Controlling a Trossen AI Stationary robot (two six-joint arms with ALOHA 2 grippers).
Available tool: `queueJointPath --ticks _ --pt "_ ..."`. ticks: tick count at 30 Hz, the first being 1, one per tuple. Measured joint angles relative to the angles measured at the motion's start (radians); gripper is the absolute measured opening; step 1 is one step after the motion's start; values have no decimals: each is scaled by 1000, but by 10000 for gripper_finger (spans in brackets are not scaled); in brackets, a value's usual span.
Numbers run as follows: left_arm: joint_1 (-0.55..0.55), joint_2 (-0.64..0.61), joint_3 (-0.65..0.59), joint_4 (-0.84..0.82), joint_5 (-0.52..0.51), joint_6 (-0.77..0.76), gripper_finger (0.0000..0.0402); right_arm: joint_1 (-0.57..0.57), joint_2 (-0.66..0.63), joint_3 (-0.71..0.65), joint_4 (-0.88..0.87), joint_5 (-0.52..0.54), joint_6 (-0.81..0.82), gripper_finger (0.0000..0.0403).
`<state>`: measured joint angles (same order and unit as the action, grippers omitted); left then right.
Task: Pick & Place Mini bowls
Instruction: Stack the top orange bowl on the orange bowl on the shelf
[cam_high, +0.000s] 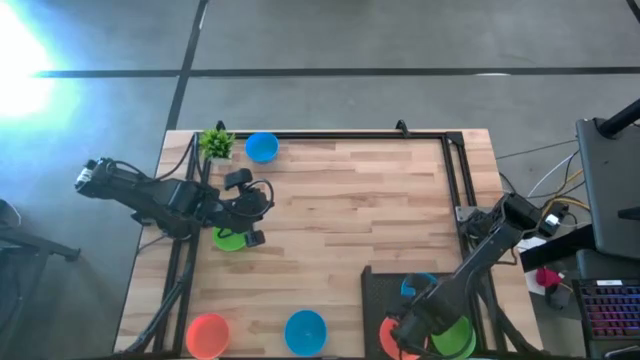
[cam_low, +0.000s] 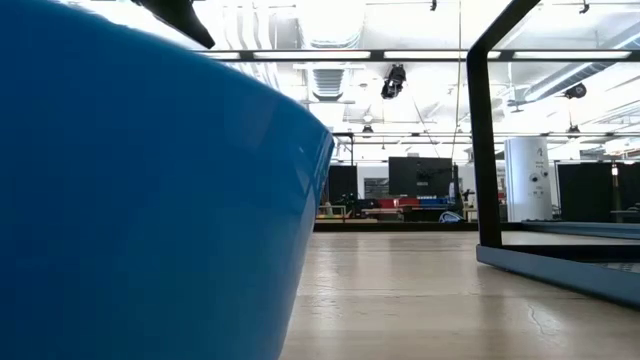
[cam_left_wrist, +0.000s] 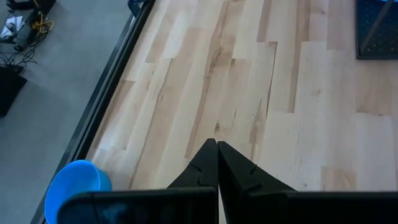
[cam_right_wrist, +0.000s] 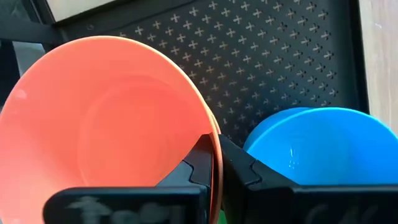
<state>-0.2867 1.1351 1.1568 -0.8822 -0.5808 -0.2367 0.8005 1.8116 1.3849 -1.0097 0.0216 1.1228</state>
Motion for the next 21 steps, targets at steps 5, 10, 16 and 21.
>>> queueJointPath --ticks 5,10,16,21 --pt "0 0 0 0 2 0 0 0 0 0 0 -21 -12 11" --pt "0 0 0 0 16 2 0 0 0 0 0 -23 -14 20" --pt "0 0 0 0 18 2 0 0 0 0 0 -22 -33 43" --pt "0 0 0 0 18 7 0 0 -1 -1 1 -22 -42 64"
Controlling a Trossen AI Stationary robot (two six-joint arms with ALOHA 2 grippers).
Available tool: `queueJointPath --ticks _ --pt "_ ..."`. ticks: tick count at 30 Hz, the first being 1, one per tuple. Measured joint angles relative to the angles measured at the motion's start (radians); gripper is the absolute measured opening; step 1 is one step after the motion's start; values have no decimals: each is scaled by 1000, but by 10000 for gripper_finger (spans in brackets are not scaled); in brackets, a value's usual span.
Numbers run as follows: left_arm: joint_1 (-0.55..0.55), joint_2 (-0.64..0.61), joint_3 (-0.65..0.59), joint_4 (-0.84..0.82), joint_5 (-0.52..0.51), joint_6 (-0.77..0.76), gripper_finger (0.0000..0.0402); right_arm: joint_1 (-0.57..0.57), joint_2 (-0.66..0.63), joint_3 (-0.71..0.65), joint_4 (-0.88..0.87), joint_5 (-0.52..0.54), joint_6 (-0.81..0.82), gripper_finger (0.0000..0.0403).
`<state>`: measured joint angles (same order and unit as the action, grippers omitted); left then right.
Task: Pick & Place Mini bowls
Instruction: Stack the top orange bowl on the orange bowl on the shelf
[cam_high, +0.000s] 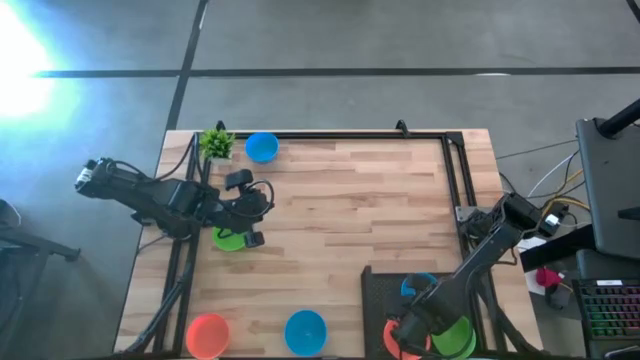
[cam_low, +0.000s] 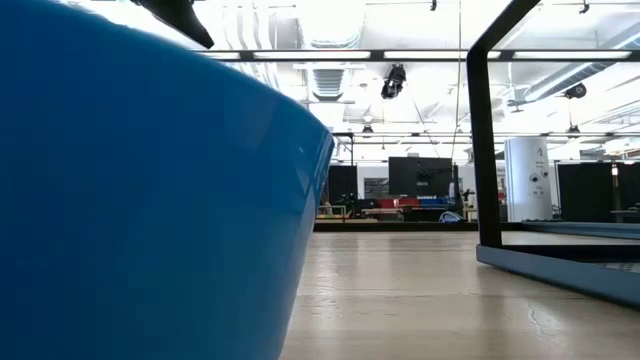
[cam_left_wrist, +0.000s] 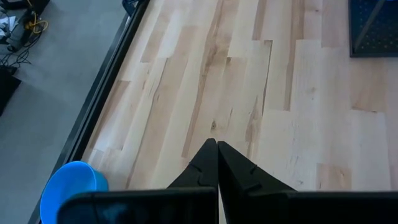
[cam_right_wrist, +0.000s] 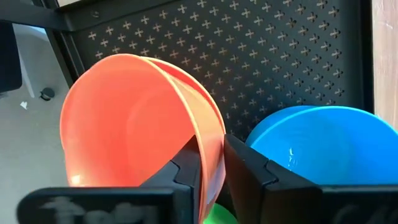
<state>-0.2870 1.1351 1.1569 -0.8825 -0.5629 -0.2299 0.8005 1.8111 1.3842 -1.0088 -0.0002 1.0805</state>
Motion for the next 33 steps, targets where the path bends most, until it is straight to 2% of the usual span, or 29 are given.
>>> queueJointPath --ticks 10,17,25,33 --pt "0 0 0 0 -1 0 0 -4 -1 37 -5 0 -52 121" --pt "0 0 0 0 -1 -1 0 -7 -3 113 -11 0 -61 134" --pt "0 0 0 0 0 -5 0 -3 -4 187 -17 0 -30 105" --pt "0 0 0 0 2 -5 0 3 -4 181 -92 0 42 29"
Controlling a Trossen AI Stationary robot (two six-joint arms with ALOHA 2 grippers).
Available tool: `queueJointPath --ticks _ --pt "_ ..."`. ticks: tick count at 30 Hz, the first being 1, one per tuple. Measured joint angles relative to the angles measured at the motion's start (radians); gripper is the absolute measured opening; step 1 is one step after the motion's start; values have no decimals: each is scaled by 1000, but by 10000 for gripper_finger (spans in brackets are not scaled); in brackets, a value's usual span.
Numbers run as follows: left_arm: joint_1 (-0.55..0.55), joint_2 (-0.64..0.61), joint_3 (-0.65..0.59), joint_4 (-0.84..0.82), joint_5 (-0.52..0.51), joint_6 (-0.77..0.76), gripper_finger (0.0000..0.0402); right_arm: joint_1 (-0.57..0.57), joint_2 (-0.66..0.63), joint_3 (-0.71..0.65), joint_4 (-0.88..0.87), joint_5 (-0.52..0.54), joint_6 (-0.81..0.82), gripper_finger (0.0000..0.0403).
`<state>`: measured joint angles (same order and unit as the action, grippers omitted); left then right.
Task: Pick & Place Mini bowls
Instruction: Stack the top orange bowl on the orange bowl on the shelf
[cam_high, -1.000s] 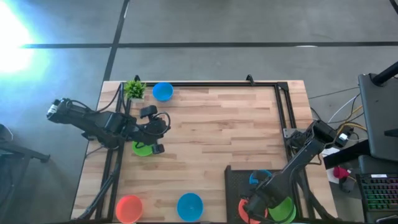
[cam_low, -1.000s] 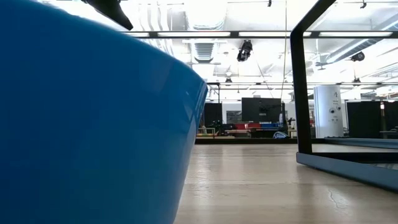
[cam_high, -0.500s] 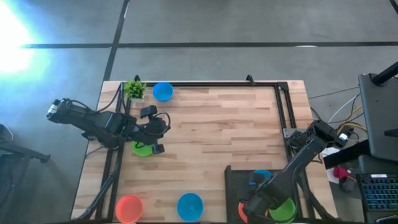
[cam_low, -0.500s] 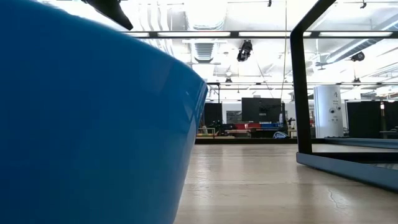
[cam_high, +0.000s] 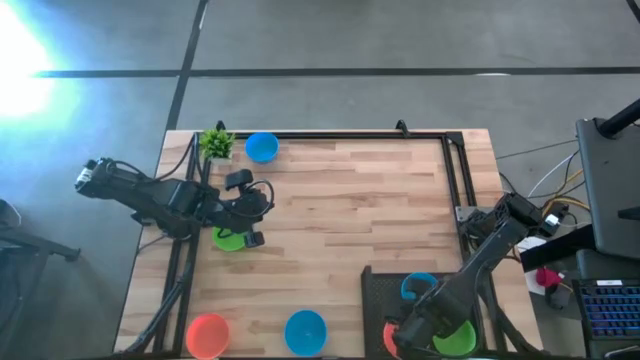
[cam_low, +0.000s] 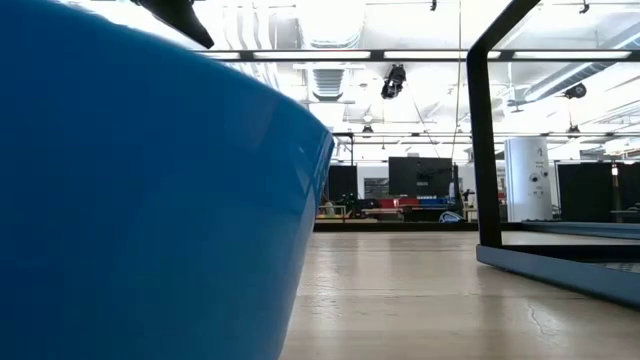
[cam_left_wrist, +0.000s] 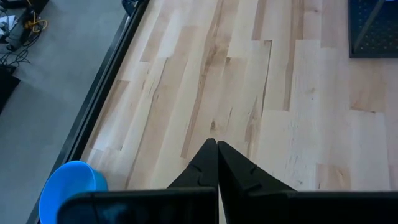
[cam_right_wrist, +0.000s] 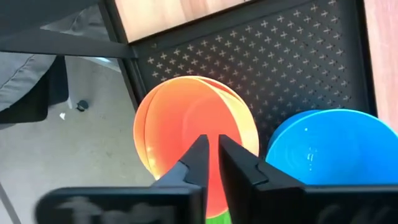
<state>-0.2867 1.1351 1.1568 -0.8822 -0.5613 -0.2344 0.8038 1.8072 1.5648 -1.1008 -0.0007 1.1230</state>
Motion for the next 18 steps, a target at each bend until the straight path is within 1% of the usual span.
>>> queueJointPath --ticks 2,4,18 --pt "0 0 0 0 0 0 0 2 0 -3 3 0 0 14" --pt "0 0 0 0 0 0 0 2 0 -9 6 0 7 10" --pt "0 0 0 0 2 3 0 17 0 -107 6 0 56 8"
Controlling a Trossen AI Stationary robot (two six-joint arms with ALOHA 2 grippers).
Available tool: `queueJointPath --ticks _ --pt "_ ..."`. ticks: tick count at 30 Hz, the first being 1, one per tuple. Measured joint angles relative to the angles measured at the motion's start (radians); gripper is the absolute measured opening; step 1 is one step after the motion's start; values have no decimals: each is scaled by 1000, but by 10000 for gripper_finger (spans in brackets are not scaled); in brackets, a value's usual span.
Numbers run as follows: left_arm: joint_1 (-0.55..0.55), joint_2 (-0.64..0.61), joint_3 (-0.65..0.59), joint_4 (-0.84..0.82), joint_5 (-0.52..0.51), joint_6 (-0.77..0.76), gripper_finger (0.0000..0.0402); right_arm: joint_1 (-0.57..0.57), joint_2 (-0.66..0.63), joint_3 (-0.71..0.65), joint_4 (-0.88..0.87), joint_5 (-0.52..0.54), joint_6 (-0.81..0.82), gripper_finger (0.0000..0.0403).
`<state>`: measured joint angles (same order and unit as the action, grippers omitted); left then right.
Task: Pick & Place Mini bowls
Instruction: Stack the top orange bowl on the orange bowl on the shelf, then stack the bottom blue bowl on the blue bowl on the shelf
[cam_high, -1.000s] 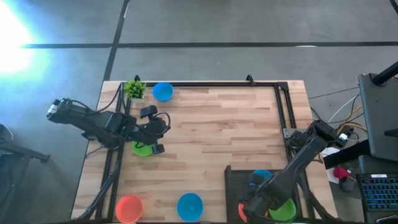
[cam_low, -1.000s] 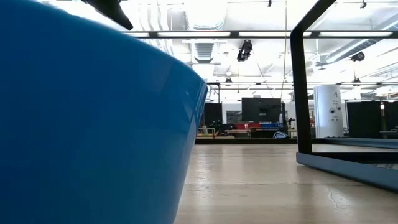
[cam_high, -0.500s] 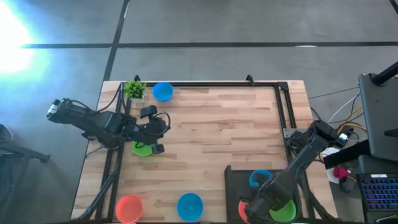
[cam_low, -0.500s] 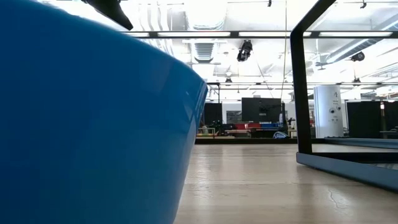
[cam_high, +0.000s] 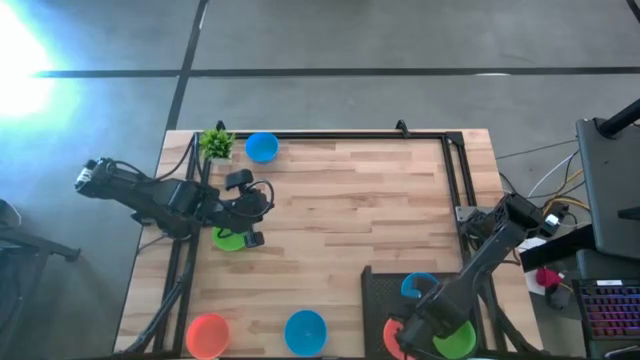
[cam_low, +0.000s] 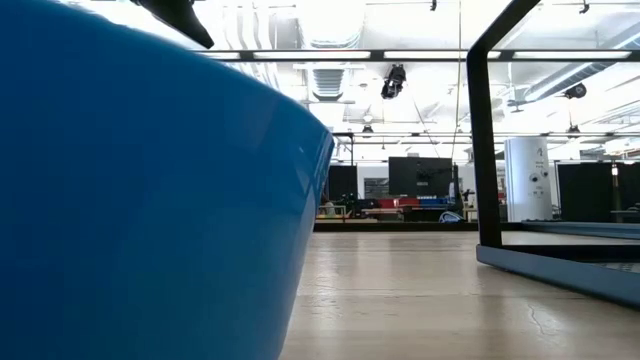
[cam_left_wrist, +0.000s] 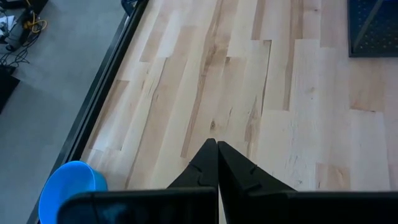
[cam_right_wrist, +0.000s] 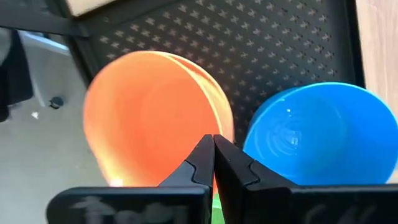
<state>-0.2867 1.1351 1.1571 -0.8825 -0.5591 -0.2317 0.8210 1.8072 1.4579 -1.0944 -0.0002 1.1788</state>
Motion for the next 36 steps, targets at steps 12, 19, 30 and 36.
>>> queueJointPath --ticks 12,19,30,36 --pt "0 0 0 -1 19 4 0 1 -1 -13 0 -5 -34 8" --pt "-4 0 0 0 80 94 0 1 -26 28 -9 45 -111 8" --pt "-87 0 -83 187 156 371 0 2 -155 33 -32 250 -187 8" --pt "-170 0 -180 323 196 456 0 1 -221 33 -32 363 -269 8"
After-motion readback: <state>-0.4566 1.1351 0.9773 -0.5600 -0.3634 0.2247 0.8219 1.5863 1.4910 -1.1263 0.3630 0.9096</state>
